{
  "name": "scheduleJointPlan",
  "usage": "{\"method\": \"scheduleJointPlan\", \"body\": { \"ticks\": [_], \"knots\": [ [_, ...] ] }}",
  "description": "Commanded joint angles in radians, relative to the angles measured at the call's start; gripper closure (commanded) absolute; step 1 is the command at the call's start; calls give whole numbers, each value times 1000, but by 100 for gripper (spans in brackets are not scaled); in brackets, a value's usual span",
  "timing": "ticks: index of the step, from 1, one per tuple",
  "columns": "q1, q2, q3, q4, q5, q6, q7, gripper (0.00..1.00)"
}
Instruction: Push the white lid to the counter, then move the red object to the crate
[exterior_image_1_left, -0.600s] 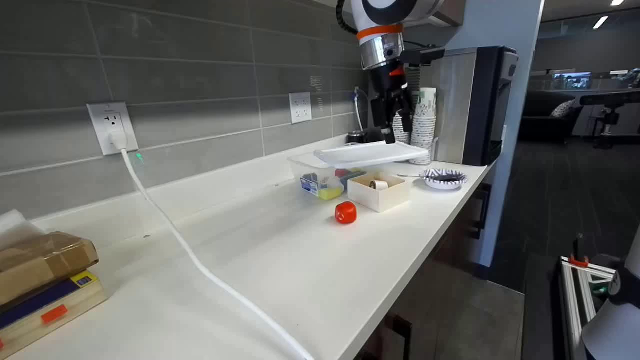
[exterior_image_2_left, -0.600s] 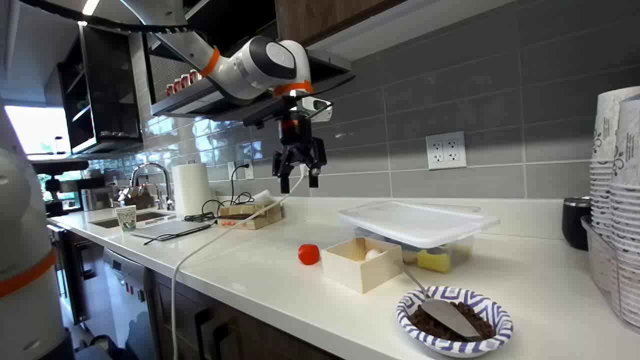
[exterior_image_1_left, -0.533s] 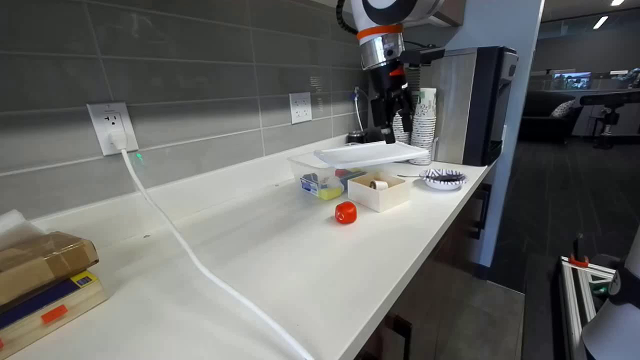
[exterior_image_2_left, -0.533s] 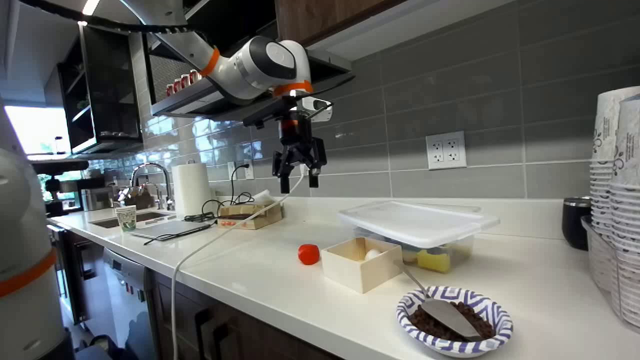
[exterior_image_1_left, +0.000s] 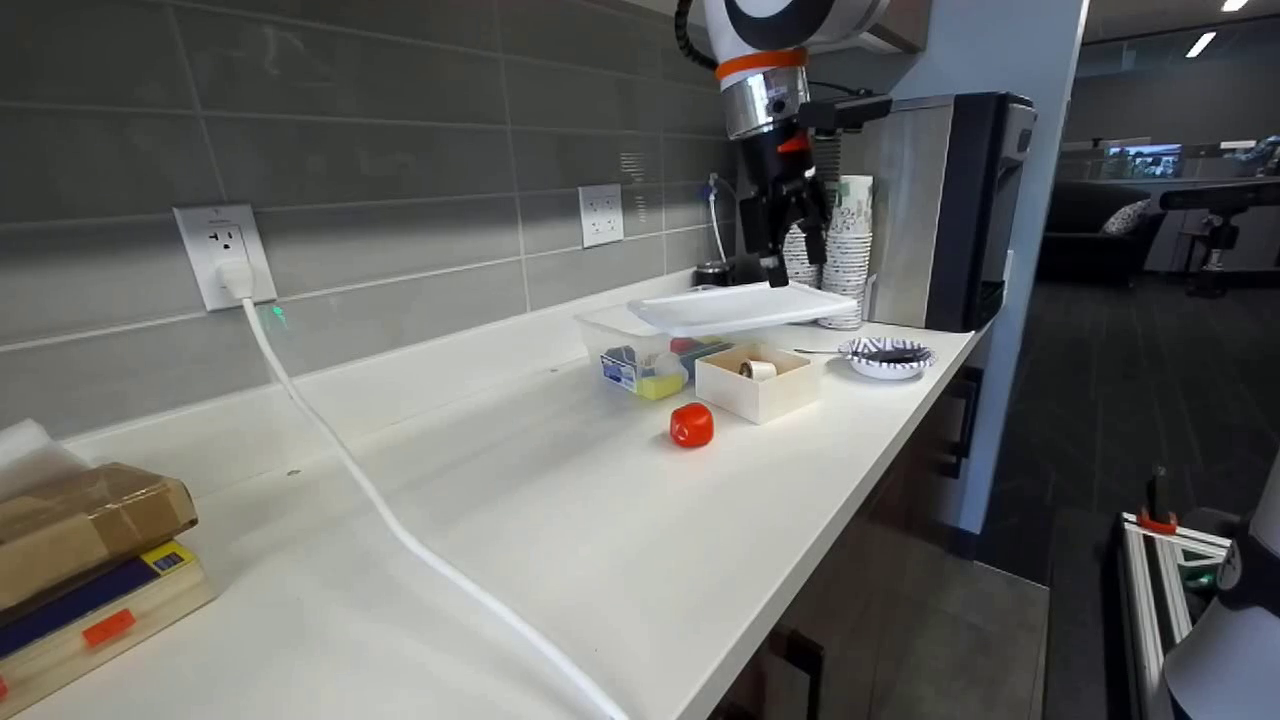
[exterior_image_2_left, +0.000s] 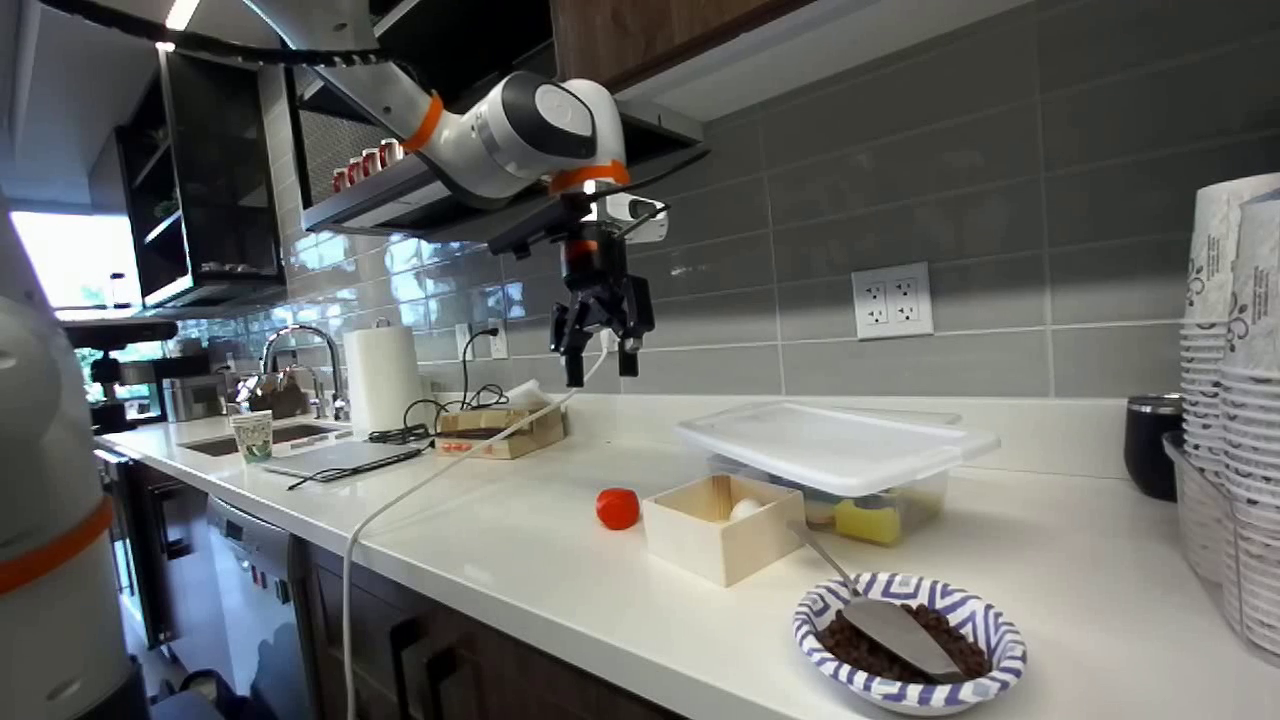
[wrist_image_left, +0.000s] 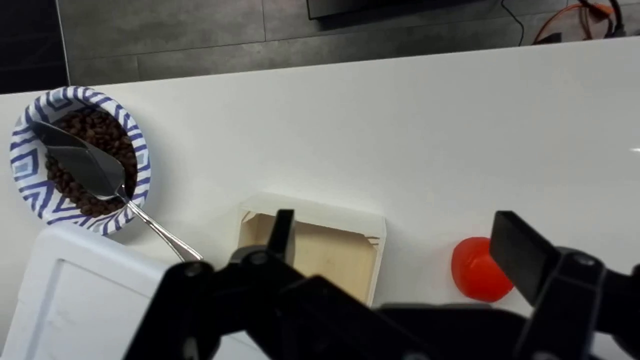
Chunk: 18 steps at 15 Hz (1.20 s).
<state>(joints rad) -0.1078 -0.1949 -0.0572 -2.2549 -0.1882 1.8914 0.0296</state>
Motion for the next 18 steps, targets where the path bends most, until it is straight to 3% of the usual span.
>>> {"method": "scheduleJointPlan", "body": {
  "ticks": [1, 6, 18],
  "knots": [
    [-22, 17, -38, 36, 57, 21, 101, 0],
    [-84, 53, -112, 105, 94, 72, 194, 0],
    [-200, 381, -262, 383, 200, 281, 515, 0]
  ]
}}
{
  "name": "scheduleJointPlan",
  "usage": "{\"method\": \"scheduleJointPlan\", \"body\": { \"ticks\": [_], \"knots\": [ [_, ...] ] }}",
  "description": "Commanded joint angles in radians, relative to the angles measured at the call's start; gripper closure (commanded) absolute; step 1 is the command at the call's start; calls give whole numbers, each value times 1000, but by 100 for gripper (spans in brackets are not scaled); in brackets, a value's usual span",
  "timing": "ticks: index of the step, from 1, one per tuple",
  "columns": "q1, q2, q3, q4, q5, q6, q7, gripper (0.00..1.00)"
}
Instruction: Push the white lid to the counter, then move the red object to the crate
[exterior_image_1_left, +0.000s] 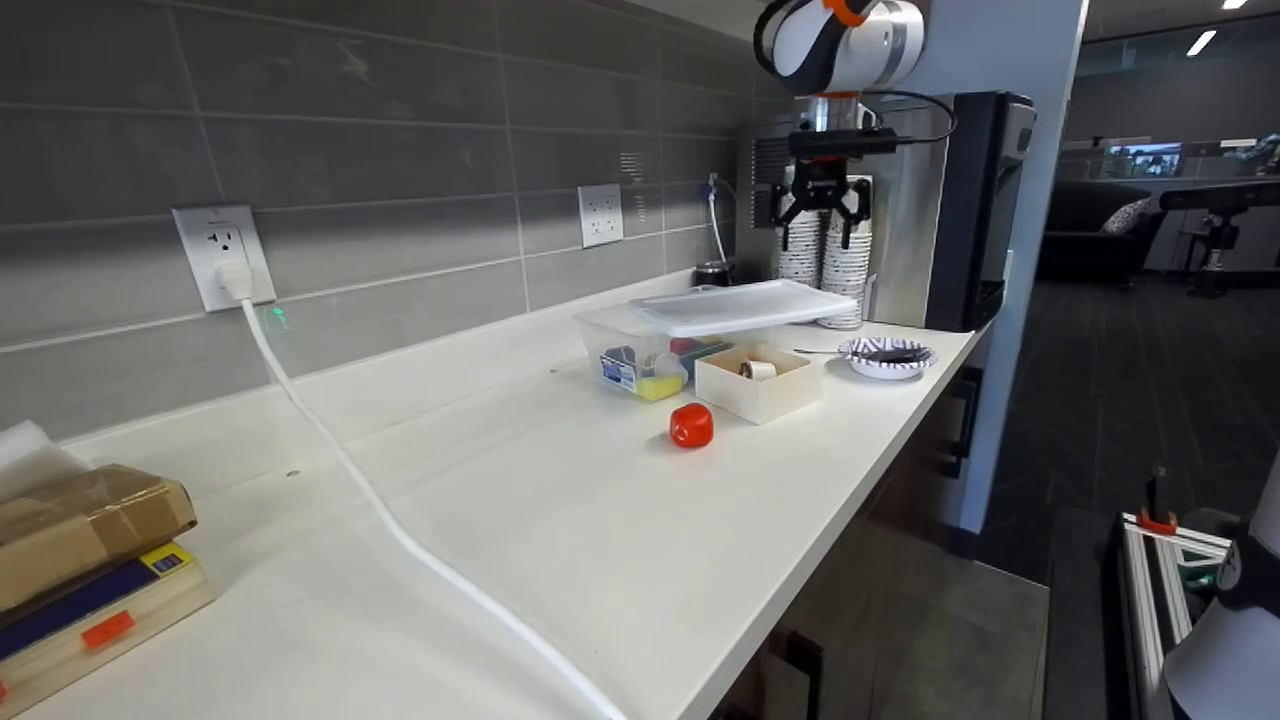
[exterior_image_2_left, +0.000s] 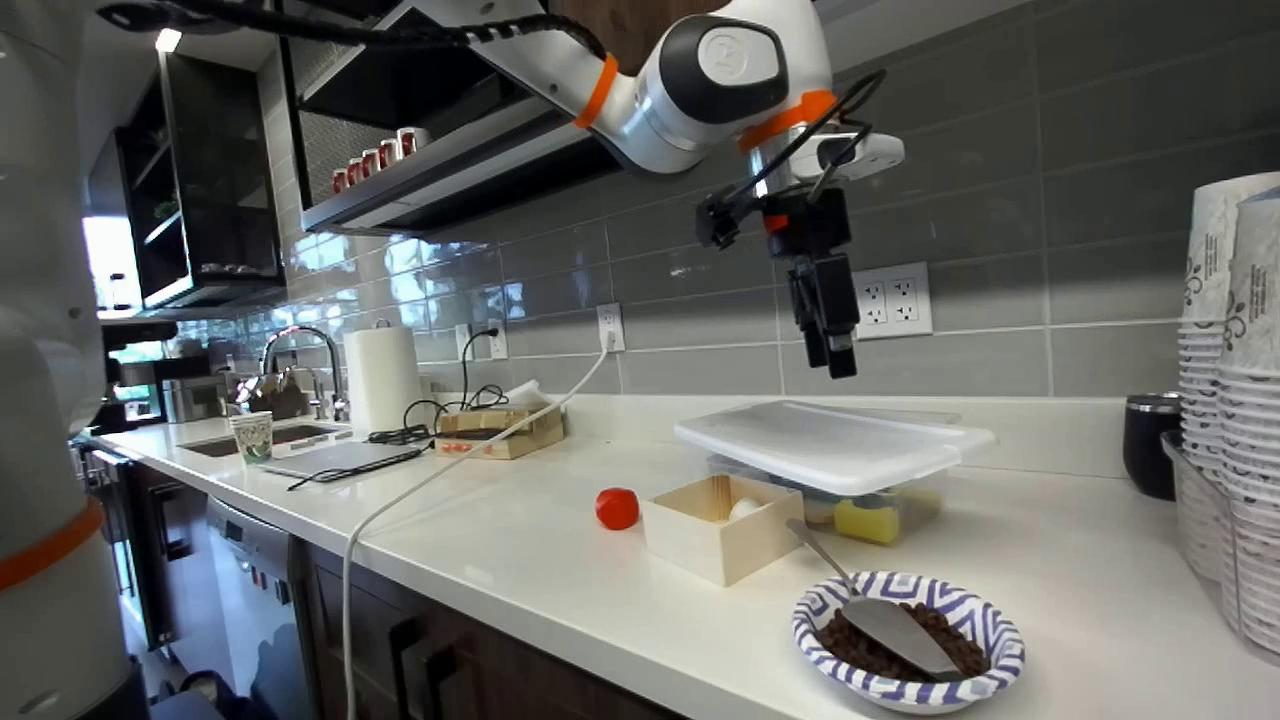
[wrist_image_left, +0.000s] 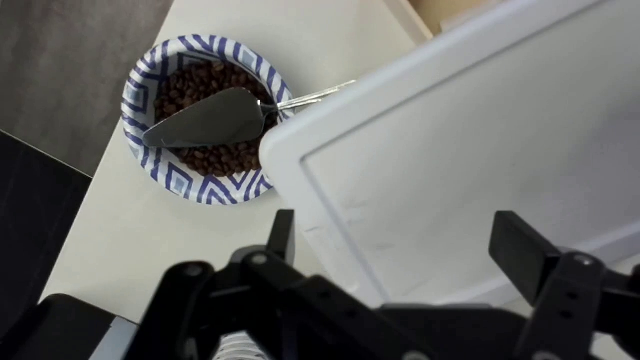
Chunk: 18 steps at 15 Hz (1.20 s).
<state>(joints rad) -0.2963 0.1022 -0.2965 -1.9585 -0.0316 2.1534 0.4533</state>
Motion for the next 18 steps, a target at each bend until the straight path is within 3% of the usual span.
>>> {"method": "scheduleJointPlan", "body": {
  "ticks": [1, 11, 18],
  "knots": [
    [-16, 104, -33, 103, 52, 28, 126, 0],
    [-38, 315, -117, 207, 87, 135, 551, 0],
    [-19, 454, -101, 329, 72, 112, 769, 0]
  ]
}}
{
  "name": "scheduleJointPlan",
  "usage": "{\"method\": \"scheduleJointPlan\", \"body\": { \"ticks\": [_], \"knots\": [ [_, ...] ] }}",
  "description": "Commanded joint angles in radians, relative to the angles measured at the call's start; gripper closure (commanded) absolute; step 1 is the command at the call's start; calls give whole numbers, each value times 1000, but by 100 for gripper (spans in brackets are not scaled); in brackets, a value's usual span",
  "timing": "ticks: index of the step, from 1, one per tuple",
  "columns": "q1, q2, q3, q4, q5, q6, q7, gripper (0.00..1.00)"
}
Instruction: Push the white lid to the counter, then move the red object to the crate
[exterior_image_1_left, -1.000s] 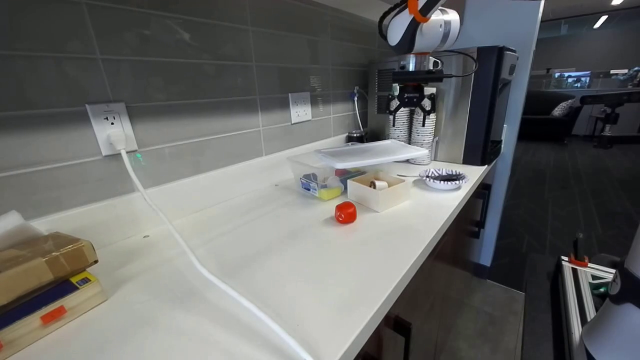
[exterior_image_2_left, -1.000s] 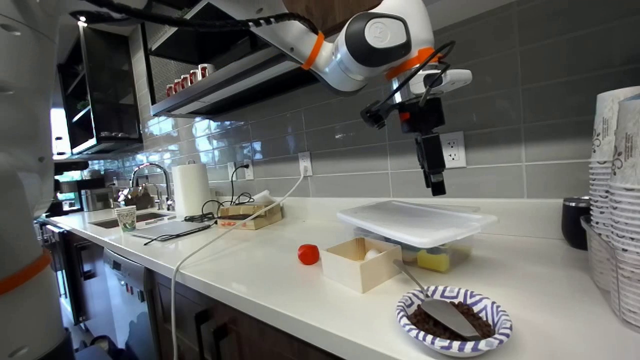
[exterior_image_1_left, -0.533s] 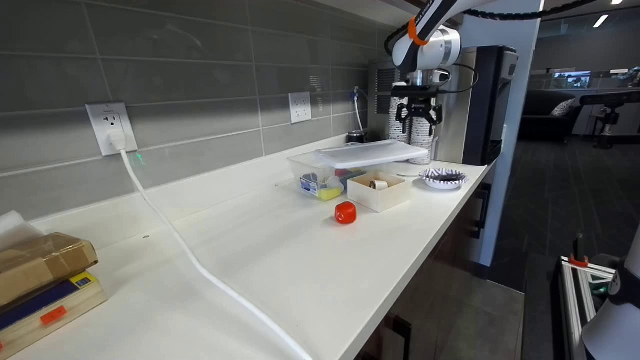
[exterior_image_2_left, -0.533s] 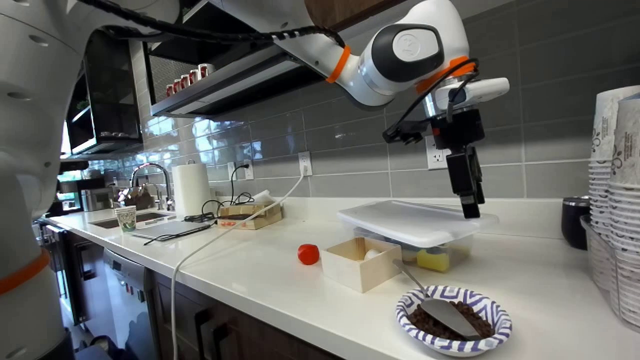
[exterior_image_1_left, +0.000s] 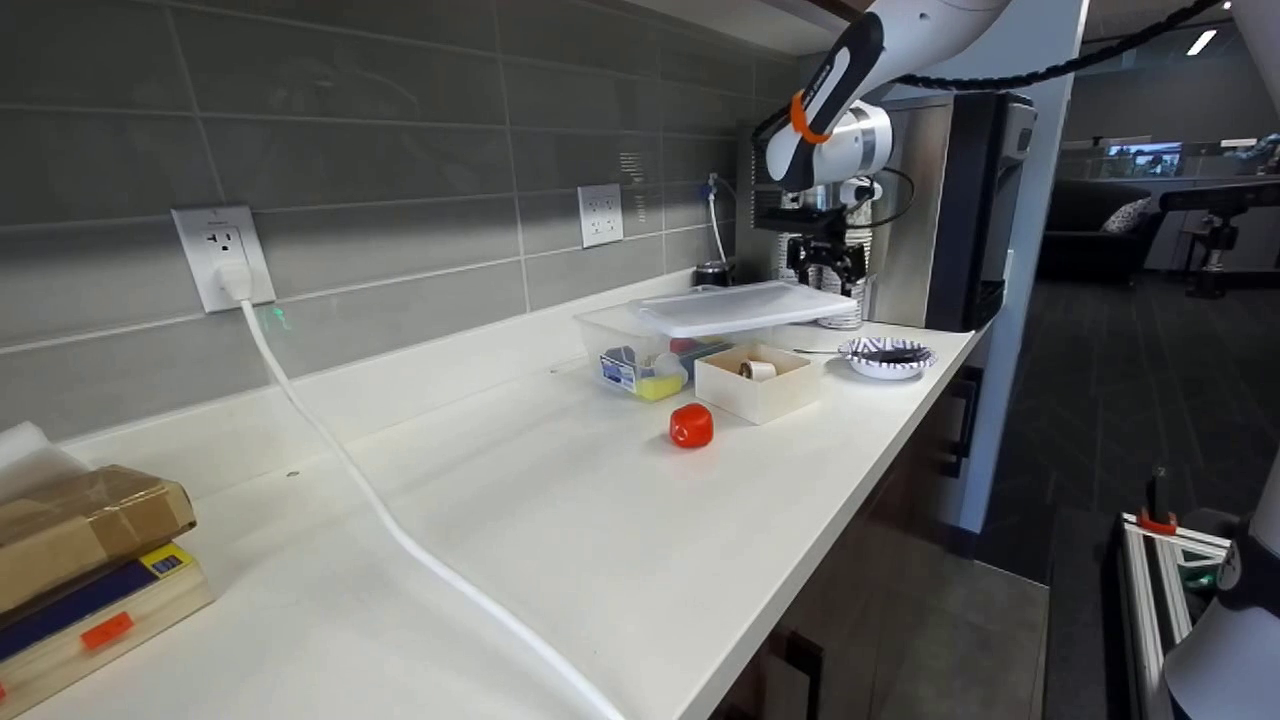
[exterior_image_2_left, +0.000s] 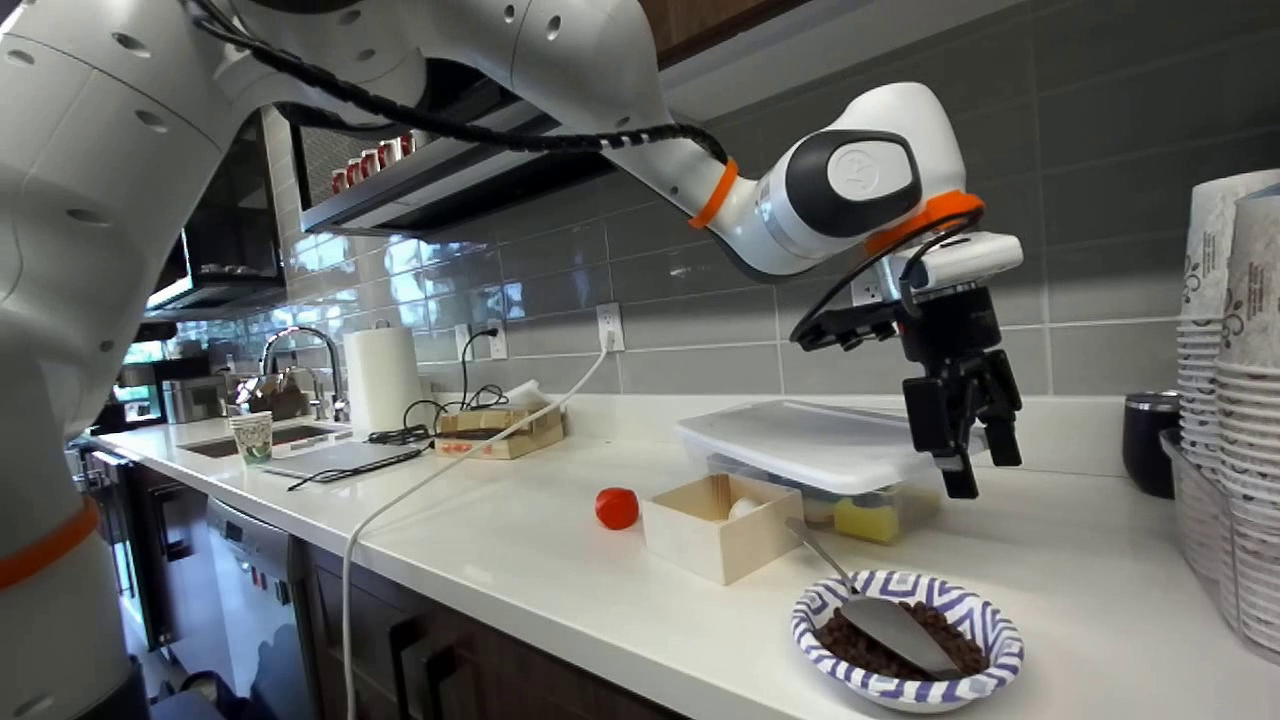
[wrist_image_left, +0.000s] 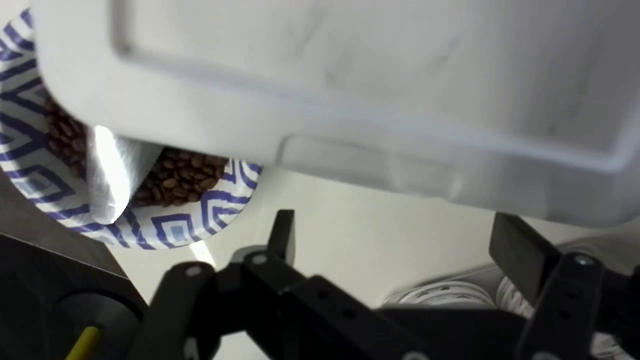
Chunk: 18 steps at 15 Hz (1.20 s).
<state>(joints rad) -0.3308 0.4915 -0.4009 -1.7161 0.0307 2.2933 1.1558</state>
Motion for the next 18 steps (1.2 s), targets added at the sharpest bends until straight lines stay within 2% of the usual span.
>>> {"method": "scheduleJointPlan", "body": {
  "ticks": [1, 10, 13, 18],
  "knots": [
    [18, 79, 13, 105, 11, -34, 73, 0],
    [60, 114, 89, 187, 12, -62, 49, 0],
    [76, 101, 94, 183, 4, -72, 45, 0],
    [138, 82, 59, 176, -69, -138, 108, 0]
  ]
}}
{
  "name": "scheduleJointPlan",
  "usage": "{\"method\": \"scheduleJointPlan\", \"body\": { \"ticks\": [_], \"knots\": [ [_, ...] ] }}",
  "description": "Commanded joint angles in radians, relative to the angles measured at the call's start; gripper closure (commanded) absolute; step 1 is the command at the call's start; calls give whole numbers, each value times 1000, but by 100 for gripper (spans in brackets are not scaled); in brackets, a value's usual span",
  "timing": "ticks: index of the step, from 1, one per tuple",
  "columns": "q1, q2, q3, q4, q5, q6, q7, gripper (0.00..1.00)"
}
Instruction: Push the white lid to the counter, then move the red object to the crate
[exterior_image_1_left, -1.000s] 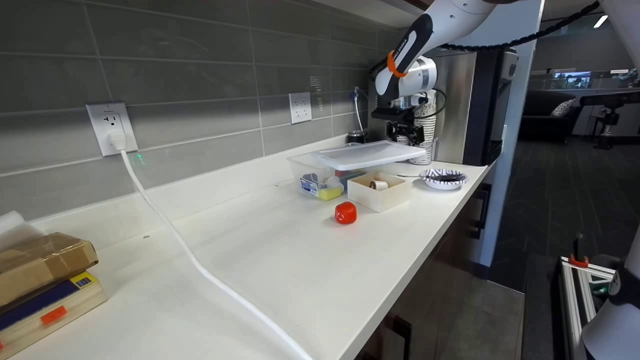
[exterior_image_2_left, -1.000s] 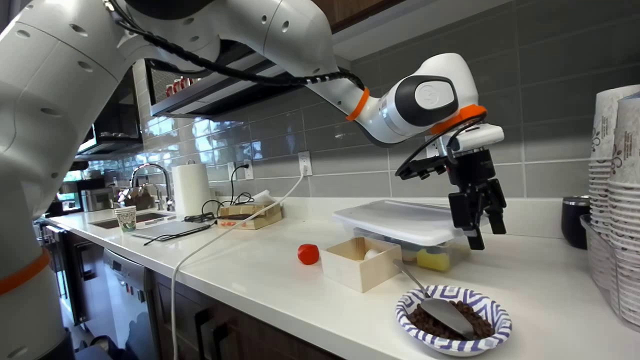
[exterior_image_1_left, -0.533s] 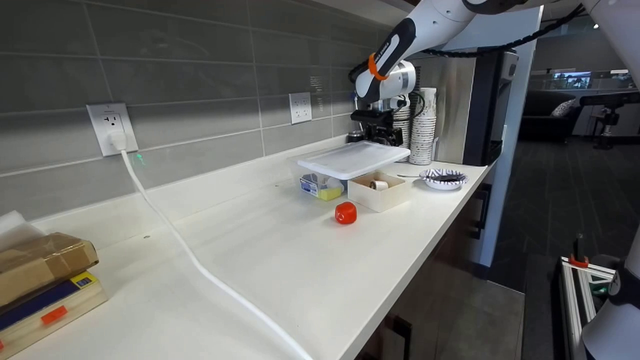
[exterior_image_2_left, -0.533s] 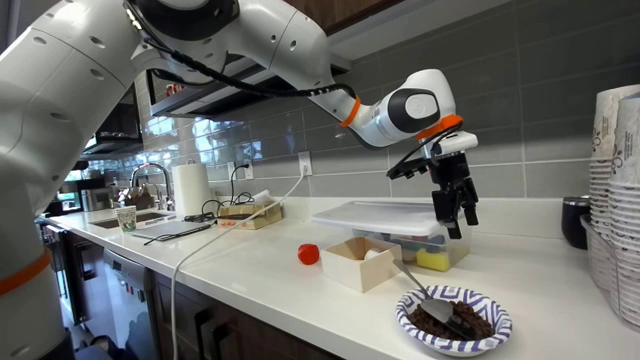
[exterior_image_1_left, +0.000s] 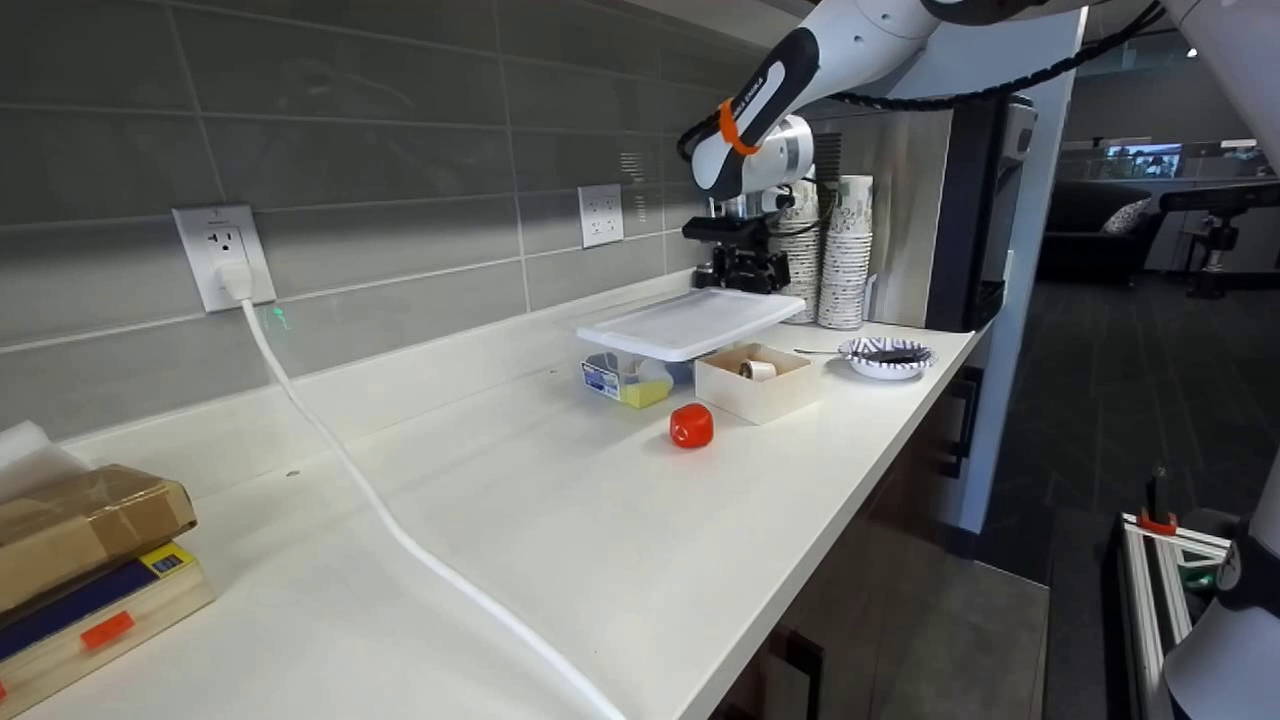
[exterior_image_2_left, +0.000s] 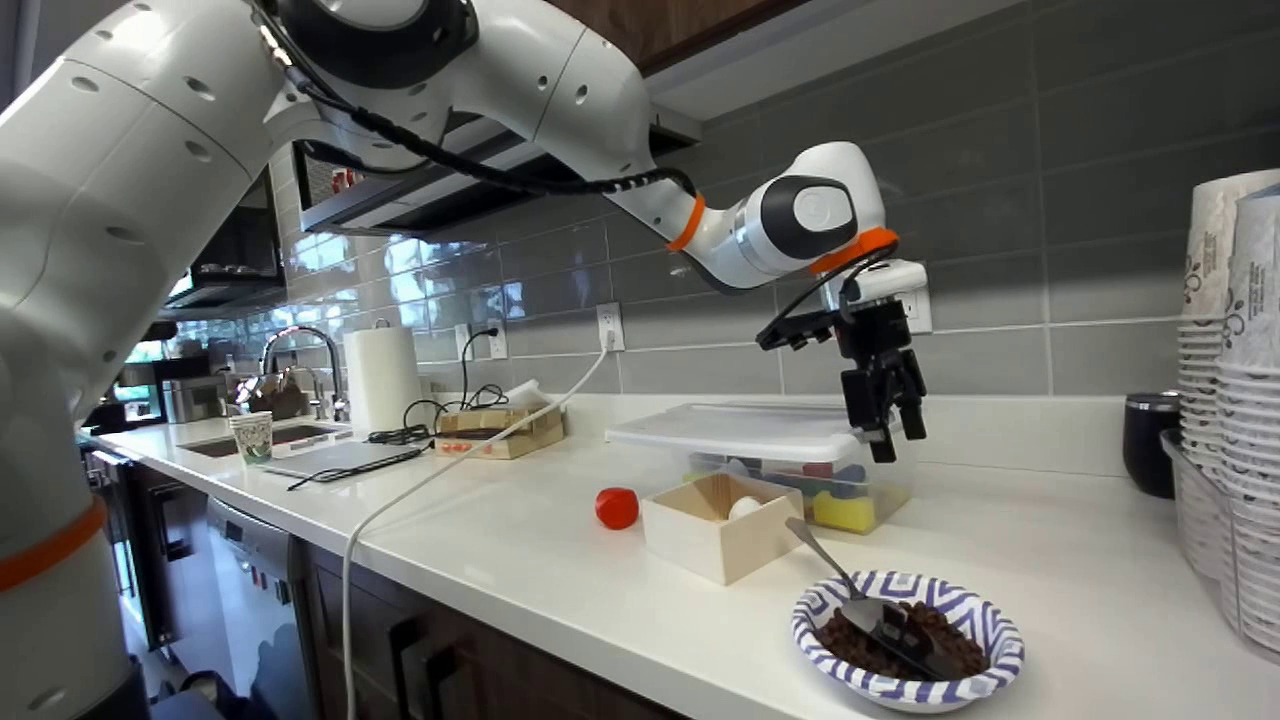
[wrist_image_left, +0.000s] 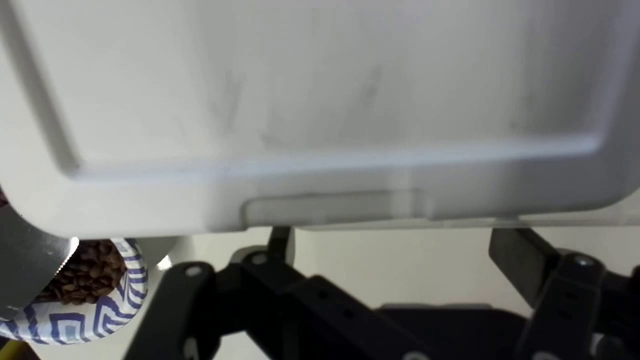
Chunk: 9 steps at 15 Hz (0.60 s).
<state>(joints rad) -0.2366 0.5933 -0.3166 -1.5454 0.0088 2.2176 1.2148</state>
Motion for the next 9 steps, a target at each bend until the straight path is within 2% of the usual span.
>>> {"method": "scheduleJointPlan", "body": {
  "ticks": [1, 6, 9],
  "knots": [
    [61, -24, -38, 3, -74, -78, 76, 0],
    [139, -40, -85, -5, -225, -142, 240, 0],
    [170, -43, -84, -6, -308, -160, 312, 0]
  ]
}}
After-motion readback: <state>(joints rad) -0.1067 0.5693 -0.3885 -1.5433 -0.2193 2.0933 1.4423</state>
